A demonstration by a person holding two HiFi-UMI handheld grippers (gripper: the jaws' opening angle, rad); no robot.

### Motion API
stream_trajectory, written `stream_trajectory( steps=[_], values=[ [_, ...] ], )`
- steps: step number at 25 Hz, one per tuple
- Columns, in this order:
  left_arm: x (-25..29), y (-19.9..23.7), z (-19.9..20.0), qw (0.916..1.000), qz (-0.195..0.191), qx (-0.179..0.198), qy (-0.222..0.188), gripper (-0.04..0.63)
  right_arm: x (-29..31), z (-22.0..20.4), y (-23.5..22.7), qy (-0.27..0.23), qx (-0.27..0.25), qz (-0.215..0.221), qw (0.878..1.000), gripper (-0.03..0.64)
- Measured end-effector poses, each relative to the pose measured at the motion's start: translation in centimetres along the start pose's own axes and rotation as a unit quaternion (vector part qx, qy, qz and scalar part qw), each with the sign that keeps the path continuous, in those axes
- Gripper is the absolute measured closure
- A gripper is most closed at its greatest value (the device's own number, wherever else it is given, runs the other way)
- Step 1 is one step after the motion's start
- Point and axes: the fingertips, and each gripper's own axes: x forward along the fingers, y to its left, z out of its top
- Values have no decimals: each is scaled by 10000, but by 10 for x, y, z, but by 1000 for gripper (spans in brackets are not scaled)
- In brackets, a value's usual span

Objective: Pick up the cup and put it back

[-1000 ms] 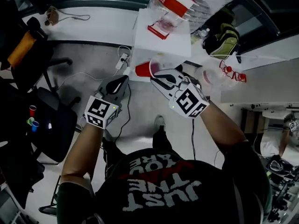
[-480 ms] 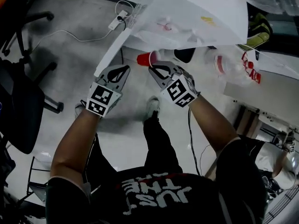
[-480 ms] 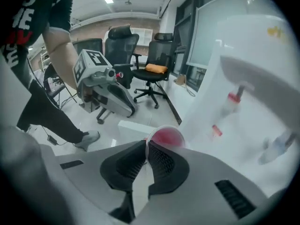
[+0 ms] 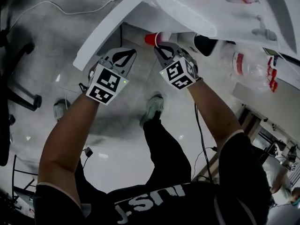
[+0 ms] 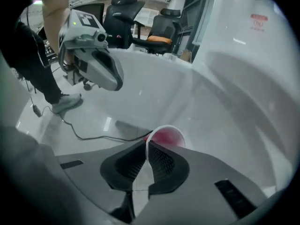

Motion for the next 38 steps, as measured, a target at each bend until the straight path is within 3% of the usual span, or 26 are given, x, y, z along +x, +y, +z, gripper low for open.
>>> stream_trajectory(
  steps=[5, 11, 25, 38],
  values=[
    [43, 6, -42, 9999, 35, -113, 58, 588, 59, -54, -12, 338, -180, -217, 9990, 571],
    [70, 16, -57, 9996, 105, -279, 10, 588, 102, -81, -43, 667, -309, -399, 9965, 569],
    [75, 47, -49, 9979, 271, -564, -150, 588, 162, -90, -125, 1463, -416, -841, 9848, 569],
    [68, 52, -55, 9974, 268, -662, -129, 588, 177, -89, -129, 1597, -445, -855, 9824, 568]
  ],
)
